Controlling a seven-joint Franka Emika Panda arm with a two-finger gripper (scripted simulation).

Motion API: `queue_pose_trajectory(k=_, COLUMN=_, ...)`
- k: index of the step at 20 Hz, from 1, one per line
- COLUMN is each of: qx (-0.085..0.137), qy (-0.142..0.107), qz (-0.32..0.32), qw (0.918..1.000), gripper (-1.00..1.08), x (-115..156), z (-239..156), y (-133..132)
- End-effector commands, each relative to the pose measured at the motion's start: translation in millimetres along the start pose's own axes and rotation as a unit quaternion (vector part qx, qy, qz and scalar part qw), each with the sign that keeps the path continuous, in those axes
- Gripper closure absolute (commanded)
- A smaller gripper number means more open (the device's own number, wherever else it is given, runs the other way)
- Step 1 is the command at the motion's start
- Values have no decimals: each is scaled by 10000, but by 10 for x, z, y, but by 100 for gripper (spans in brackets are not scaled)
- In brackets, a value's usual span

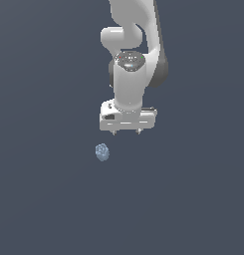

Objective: Pick up the object and move it to a goal position.

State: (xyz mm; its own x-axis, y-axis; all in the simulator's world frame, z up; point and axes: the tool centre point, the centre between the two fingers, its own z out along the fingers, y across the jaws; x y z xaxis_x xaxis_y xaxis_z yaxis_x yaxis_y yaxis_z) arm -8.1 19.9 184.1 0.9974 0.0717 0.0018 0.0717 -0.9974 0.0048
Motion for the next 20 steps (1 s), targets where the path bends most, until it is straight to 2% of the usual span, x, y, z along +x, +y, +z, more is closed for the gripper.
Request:
queue_pose_trajectory(k=1, qx=0, qy=0, qz=0, qw=10000, gripper=-92, x=0, z=0, y=0)
queue_pose_trajectory(k=15, qx=58, qy=-23, qz=250, qw=9997, gripper=-92, x=-45, z=-63, y=123)
queue_pose_trajectory(k=20, qx=65, qy=-23, qz=564, qw=9984, gripper=-92, x=-5, z=70, y=282)
